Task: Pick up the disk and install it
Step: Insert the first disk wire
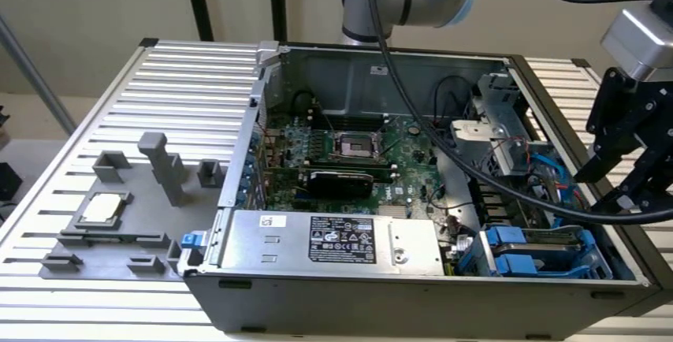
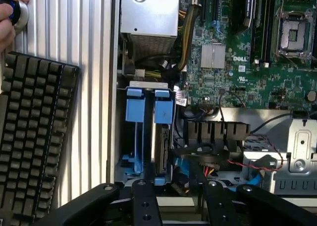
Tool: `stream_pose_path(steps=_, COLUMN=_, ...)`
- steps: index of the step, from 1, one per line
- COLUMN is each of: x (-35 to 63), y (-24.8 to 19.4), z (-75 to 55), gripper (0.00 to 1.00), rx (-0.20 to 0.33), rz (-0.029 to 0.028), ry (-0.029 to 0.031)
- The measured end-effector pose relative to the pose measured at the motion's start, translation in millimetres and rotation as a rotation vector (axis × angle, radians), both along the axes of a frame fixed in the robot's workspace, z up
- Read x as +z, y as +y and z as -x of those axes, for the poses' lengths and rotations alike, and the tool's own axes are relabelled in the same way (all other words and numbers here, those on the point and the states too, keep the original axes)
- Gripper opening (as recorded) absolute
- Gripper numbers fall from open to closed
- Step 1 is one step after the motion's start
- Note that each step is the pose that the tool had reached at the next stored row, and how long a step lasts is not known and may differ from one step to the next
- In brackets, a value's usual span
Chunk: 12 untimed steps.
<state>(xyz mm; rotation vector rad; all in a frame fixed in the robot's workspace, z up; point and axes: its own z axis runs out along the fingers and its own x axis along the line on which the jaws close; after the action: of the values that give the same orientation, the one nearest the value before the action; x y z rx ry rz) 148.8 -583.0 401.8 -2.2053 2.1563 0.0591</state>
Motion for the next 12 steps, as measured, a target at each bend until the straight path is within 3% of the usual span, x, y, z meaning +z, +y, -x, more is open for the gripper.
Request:
stream_pose_path(steps=5, x=-9.0, y=4.3, z=-11.6, gripper=0.41, rx=0.001, rz=0.0001, ry=0.0000)
stream_pose_path(steps=12, x=-21.7, y=12.6, z=-12.2, gripper=0.41, rx=0.010, rz=0.0001, ry=0.0000)
